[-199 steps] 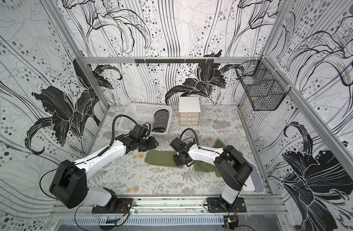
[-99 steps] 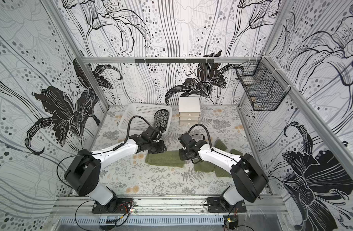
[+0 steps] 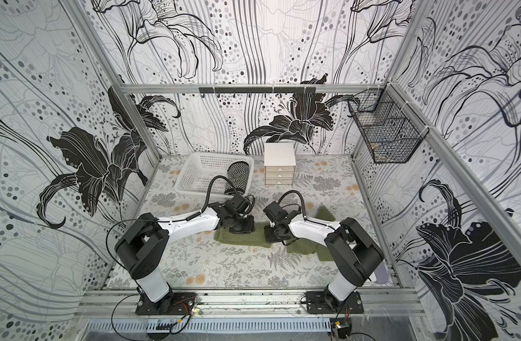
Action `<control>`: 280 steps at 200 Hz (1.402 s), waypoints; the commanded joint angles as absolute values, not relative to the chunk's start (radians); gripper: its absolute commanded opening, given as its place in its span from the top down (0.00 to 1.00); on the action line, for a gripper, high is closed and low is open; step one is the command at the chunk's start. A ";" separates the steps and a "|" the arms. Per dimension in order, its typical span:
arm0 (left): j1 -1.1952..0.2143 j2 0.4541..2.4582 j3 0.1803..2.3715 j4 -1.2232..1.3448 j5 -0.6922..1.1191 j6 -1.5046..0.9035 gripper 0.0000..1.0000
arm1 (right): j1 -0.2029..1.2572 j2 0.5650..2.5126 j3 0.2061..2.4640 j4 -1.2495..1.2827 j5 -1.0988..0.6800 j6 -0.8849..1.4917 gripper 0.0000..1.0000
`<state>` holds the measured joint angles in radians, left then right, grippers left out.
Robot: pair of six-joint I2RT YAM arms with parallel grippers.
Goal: Roll up the scarf and place it into the basket
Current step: Fold the scarf at the center of the board, then roll the scarf at the center of the board.
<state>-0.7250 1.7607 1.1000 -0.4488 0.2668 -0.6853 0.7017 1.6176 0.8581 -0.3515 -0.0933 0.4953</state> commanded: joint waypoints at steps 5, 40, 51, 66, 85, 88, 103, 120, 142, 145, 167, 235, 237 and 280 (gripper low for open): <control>-0.751 1.791 1.136 -0.416 0.267 -0.667 0.84 | 0.676 1.554 0.821 -0.417 -0.039 0.513 1.00; -0.777 1.825 1.173 -0.367 0.305 -0.661 0.84 | 0.654 1.491 0.840 -0.515 0.000 0.473 1.00; -0.785 1.846 1.199 -0.368 0.315 -0.656 0.84 | 0.649 1.484 0.847 -0.528 -0.001 0.463 1.00; -0.796 1.866 1.220 -0.354 0.333 -0.650 0.84 | 0.644 1.476 0.859 -0.538 -0.005 0.456 1.00; -0.802 1.897 1.231 -0.329 0.352 -0.661 0.84 | 0.643 1.463 0.872 -0.543 -0.017 0.454 1.00; -0.802 1.902 1.231 -0.326 0.353 -0.661 0.84 | 0.643 1.461 0.875 -0.543 -0.021 0.453 1.00; -0.802 1.924 1.222 -0.301 0.366 -0.671 0.84 | 0.643 1.449 0.885 -0.538 -0.045 0.453 1.00; -0.802 1.943 1.206 -0.260 0.384 -0.683 0.84 | 0.643 1.443 0.898 -0.537 -0.064 0.450 1.00; -0.802 1.968 1.204 -0.246 0.391 -0.691 0.85 | 0.642 1.441 0.905 -0.525 -0.102 0.451 1.00; -0.802 1.968 1.202 -0.246 0.389 -0.693 0.85 | 0.642 1.440 0.907 -0.523 -0.108 0.452 1.00; -0.799 1.932 1.185 -0.259 0.363 -0.691 0.85 | 0.643 1.443 0.912 -0.516 -0.135 0.462 1.00; -0.782 1.796 1.119 -0.375 0.264 -0.657 0.85 | 0.643 1.451 0.941 -0.522 -0.150 0.475 1.00; -0.782 1.795 1.116 -0.376 0.262 -0.657 0.85 | 0.643 1.451 0.943 -0.524 -0.150 0.475 1.00; -0.778 1.837 1.109 -0.371 0.247 -0.646 0.85 | 0.648 1.470 0.973 -0.540 -0.154 0.473 1.00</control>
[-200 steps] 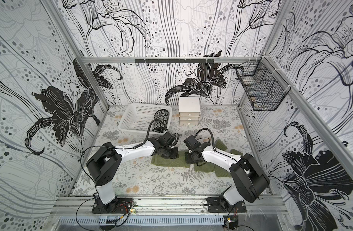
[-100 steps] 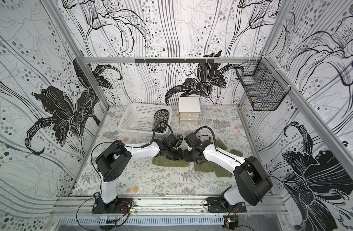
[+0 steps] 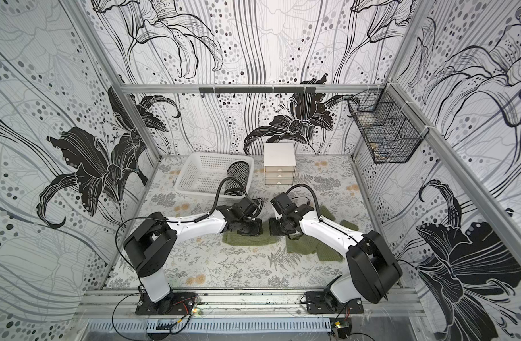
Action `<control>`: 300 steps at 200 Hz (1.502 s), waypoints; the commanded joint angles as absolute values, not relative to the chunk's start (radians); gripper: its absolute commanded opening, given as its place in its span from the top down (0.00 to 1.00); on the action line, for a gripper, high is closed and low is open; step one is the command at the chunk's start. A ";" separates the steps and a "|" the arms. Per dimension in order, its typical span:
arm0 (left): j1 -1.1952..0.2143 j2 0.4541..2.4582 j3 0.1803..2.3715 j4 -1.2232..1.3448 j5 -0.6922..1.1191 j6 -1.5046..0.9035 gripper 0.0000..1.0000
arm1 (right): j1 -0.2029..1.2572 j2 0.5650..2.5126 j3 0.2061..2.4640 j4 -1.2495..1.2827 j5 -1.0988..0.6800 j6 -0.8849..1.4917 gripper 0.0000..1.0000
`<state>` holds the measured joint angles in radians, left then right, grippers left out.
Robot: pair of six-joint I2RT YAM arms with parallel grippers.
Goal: Roll up the scarf and place it into the basket
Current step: Roll the scarf at the center of the board.
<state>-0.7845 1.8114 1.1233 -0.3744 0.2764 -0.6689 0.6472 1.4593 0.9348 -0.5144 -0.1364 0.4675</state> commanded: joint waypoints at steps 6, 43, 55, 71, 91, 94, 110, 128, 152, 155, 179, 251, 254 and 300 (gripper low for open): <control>-0.778 1.842 1.108 -0.358 0.252 -0.648 0.85 | 0.652 1.475 0.980 -0.543 -0.155 0.473 1.00; -0.764 1.873 1.095 -0.297 0.273 -0.672 0.86 | 0.687 1.515 1.000 -0.503 -0.191 0.496 1.00; -0.754 1.871 1.080 -0.278 0.281 -0.680 0.86 | 0.693 1.524 0.992 -0.463 -0.215 0.514 1.00; -0.738 1.865 1.060 -0.259 0.289 -0.690 0.86 | 0.699 1.546 0.985 -0.417 -0.243 0.535 1.00; -0.715 1.853 1.029 -0.230 0.311 -0.705 0.86 | 0.706 1.583 0.972 -0.360 -0.268 0.554 1.00; -0.712 1.851 1.027 -0.228 0.313 -0.706 0.86 | 0.708 1.588 0.968 -0.349 -0.272 0.557 1.00; -0.699 1.843 1.016 -0.224 0.316 -0.706 0.86 | 0.709 1.619 0.950 -0.290 -0.291 0.574 1.00; -0.691 1.836 1.013 -0.228 0.317 -0.707 0.86 | 0.710 1.658 0.943 -0.255 -0.304 0.586 1.00; -0.684 1.829 1.015 -0.239 0.316 -0.705 0.86 | 0.712 1.714 0.920 -0.206 -0.320 0.601 1.00; -0.683 1.828 1.017 -0.242 0.316 -0.704 0.86 | 0.713 1.719 0.917 -0.200 -0.321 0.603 1.00; -0.677 1.809 1.023 -0.266 0.303 -0.692 0.86 | 0.713 1.754 0.886 -0.149 -0.319 0.615 1.00; -0.678 1.678 1.068 -0.492 0.179 -0.611 0.30 | 0.712 1.798 0.873 -0.119 -0.293 0.608 1.00; -0.678 1.675 1.065 -0.487 0.182 -0.614 0.30 | 0.712 1.798 0.874 -0.117 -0.293 0.608 1.00; -0.678 1.702 1.069 -0.391 0.232 -0.642 0.33 | 0.712 1.770 0.874 -0.115 -0.293 0.605 1.00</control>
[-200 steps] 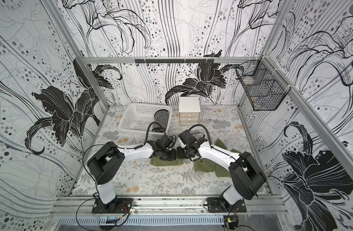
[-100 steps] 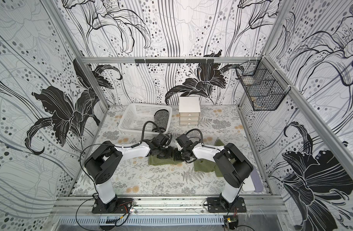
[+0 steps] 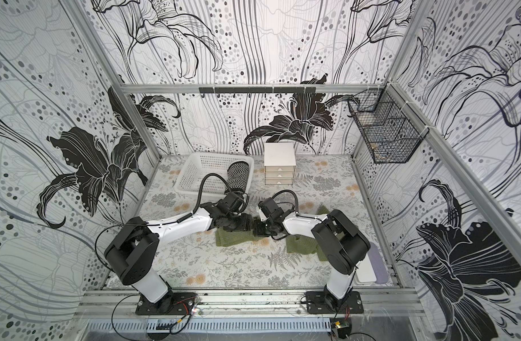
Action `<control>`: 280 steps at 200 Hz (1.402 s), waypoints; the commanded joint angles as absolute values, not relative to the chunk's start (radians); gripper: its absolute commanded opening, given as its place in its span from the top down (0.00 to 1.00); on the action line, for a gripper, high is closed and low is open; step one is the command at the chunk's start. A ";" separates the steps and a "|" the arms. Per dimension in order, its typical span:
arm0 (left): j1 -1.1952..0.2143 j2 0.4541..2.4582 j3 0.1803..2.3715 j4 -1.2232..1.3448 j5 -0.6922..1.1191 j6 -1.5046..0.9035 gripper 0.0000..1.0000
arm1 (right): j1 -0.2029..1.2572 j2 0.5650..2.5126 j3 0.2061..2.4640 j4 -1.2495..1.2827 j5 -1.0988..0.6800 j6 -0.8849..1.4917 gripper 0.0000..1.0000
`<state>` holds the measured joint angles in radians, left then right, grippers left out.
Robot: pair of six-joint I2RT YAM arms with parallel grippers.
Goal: Roll up the scarf and place it into the basket
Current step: Roll the scarf at the center of the board.
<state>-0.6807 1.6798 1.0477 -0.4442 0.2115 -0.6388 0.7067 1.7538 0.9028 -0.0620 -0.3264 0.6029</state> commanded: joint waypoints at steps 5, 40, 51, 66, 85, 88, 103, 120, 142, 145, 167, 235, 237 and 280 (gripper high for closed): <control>-0.679 1.710 1.072 -0.378 0.239 -0.646 0.34 | 0.712 1.764 0.872 -0.114 -0.293 0.605 1.00; -0.678 1.765 1.091 -0.312 0.262 -0.676 0.42 | 0.714 1.717 0.860 -0.115 -0.296 0.600 1.00; -0.678 1.772 1.091 -0.287 0.270 -0.691 0.45 | 0.715 1.698 0.853 -0.105 -0.298 0.603 1.00; -0.679 1.776 1.091 -0.260 0.270 -0.707 0.53 | 0.717 1.677 0.848 -0.094 -0.301 0.605 1.00; -0.678 1.778 1.082 -0.235 0.270 -0.733 0.77 | 0.719 1.648 0.852 -0.092 -0.308 0.603 1.00; -0.677 1.777 1.078 -0.230 0.269 -0.737 0.83 | 0.722 1.644 0.853 -0.093 -0.311 0.602 1.00; -0.678 1.768 1.065 -0.211 0.265 -0.751 0.96 | 0.724 1.632 0.856 -0.095 -0.313 0.602 1.00; -0.676 1.753 1.056 -0.209 0.270 -0.757 1.00 | 0.727 1.609 0.852 -0.098 -0.309 0.605 1.00; -0.668 1.714 1.018 -0.211 0.274 -0.758 1.00 | 0.726 1.561 0.849 -0.132 -0.287 0.599 0.89; -0.665 1.709 1.010 -0.212 0.273 -0.758 1.00 | 0.727 1.551 0.848 -0.141 -0.280 0.597 0.84; -0.637 1.671 0.953 -0.215 0.279 -0.747 1.00 | 0.721 1.484 0.843 -0.211 -0.211 0.581 0.66; -0.577 1.600 0.843 -0.179 0.301 -0.713 1.00 | 0.688 1.592 0.895 -0.174 -0.278 0.569 0.57; -0.578 1.600 0.842 -0.177 0.301 -0.714 1.00 | 0.688 1.601 0.900 -0.170 -0.282 0.569 0.57; -0.563 1.596 0.795 -0.129 0.312 -0.723 1.00 | 0.688 1.773 0.959 -0.029 -0.403 0.592 0.55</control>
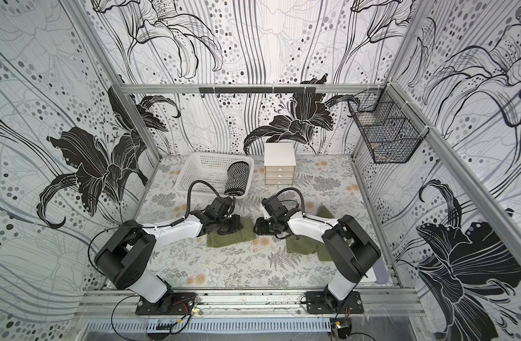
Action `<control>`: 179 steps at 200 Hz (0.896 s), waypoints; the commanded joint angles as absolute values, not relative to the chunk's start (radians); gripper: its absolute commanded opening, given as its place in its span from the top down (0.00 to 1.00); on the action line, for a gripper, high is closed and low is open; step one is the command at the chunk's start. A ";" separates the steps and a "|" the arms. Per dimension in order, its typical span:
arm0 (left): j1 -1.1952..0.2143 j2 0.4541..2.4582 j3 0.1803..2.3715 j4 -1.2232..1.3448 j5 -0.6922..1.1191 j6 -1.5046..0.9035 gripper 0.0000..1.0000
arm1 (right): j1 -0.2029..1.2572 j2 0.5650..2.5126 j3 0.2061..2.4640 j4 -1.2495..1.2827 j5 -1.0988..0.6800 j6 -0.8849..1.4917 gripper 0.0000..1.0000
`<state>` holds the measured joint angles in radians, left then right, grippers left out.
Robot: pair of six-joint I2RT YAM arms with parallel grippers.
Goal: Roll up the scarf and place it into the basket
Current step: Roll the scarf at the center of the board.
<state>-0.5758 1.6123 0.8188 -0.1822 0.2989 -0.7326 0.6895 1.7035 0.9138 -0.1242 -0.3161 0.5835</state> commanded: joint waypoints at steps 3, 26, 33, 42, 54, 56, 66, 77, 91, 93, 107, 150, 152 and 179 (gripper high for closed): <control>-0.563 1.596 0.795 -0.129 0.310 -0.723 1.00 | 0.687 1.780 0.961 -0.022 -0.409 0.594 0.55; -0.560 1.590 0.782 -0.127 0.309 -0.719 1.00 | 0.688 1.813 0.962 0.023 -0.449 0.616 0.55; -0.558 1.589 0.779 -0.127 0.309 -0.719 1.00 | 0.687 1.821 0.962 0.026 -0.456 0.620 0.55; -0.558 1.593 0.778 -0.128 0.310 -0.717 1.00 | 0.688 1.832 0.962 0.033 -0.472 0.624 0.56; -0.559 1.599 0.780 -0.125 0.313 -0.715 1.00 | 0.688 1.841 0.950 0.055 -0.492 0.636 0.63; -0.559 1.600 0.780 -0.124 0.314 -0.716 1.00 | 0.689 1.842 0.948 0.059 -0.494 0.640 0.66; -0.558 1.606 0.781 -0.119 0.317 -0.716 1.00 | 0.687 1.841 0.934 0.080 -0.499 0.650 0.86; -0.558 1.611 0.782 -0.115 0.320 -0.718 1.00 | 0.688 1.838 0.925 0.082 -0.501 0.651 1.00; -0.559 1.617 0.788 -0.117 0.325 -0.718 0.99 | 0.687 1.818 0.911 0.071 -0.494 0.643 1.00; -0.559 1.617 0.788 -0.118 0.325 -0.718 0.99 | 0.687 1.815 0.909 0.068 -0.492 0.640 1.00; -0.558 1.610 0.793 -0.124 0.325 -0.718 0.95 | 0.687 1.783 0.898 0.019 -0.467 0.622 1.00; -0.561 1.590 0.825 -0.155 0.339 -0.714 0.64 | 0.688 1.675 0.908 -0.305 -0.267 0.540 1.00; -0.560 1.589 0.827 -0.156 0.339 -0.714 0.63 | 0.688 1.662 0.909 -0.323 -0.256 0.538 1.00; -0.569 1.578 0.825 -0.150 0.348 -0.722 0.55 | 0.692 1.562 0.924 -0.497 -0.116 0.513 1.00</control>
<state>-0.5640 1.6070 0.8043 -0.1577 0.3378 -0.7265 0.6895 1.6478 0.9020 -0.2451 -0.2859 0.5663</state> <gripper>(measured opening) 0.440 0.051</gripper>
